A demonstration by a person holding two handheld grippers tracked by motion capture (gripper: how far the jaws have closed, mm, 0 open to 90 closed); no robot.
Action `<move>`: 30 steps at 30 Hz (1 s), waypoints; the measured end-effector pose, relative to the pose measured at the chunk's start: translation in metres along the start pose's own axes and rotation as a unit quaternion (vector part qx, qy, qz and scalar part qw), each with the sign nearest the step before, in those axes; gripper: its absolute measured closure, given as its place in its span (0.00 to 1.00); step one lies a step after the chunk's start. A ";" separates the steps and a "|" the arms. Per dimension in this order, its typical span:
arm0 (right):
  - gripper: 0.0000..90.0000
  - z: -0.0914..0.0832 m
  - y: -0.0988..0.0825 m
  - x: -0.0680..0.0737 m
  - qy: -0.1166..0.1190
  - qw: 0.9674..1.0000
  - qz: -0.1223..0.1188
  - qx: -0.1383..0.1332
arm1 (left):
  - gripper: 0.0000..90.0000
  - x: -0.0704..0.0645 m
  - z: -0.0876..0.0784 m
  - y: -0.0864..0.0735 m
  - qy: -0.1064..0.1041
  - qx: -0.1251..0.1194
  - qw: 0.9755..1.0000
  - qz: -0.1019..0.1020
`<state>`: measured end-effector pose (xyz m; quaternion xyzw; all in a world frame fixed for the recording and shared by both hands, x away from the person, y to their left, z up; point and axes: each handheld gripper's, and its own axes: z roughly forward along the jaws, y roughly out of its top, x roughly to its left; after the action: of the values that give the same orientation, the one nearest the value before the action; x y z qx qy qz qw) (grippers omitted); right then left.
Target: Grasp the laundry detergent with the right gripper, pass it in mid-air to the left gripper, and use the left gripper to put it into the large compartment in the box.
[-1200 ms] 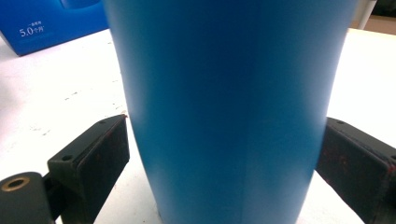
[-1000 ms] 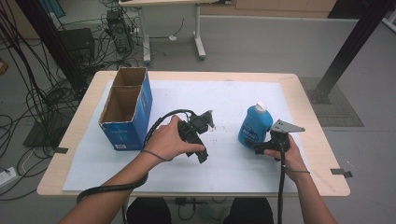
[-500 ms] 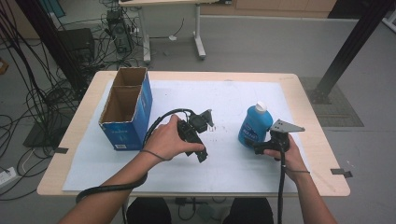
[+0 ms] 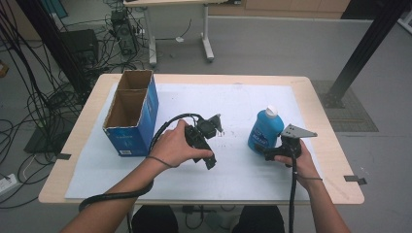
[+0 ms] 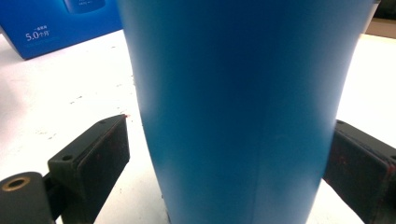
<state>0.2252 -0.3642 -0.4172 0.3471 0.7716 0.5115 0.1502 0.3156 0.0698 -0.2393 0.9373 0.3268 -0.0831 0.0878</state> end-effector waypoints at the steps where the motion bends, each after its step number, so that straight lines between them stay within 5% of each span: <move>1: 0.07 0.000 0.000 0.000 0.000 1.000 0.001 0.000 | 0.09 0.000 0.000 0.000 -0.002 0.000 1.000 0.000; 30: 0.26 0.004 -0.008 -0.001 0.004 1.000 0.001 -0.015 | 0.10 0.002 0.002 -0.001 -0.003 0.000 1.000 -0.002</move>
<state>0.2253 -0.3638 -0.4262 0.3433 0.7644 0.5242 0.1518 0.3168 0.0715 -0.2417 0.9365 0.3281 -0.0862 0.0884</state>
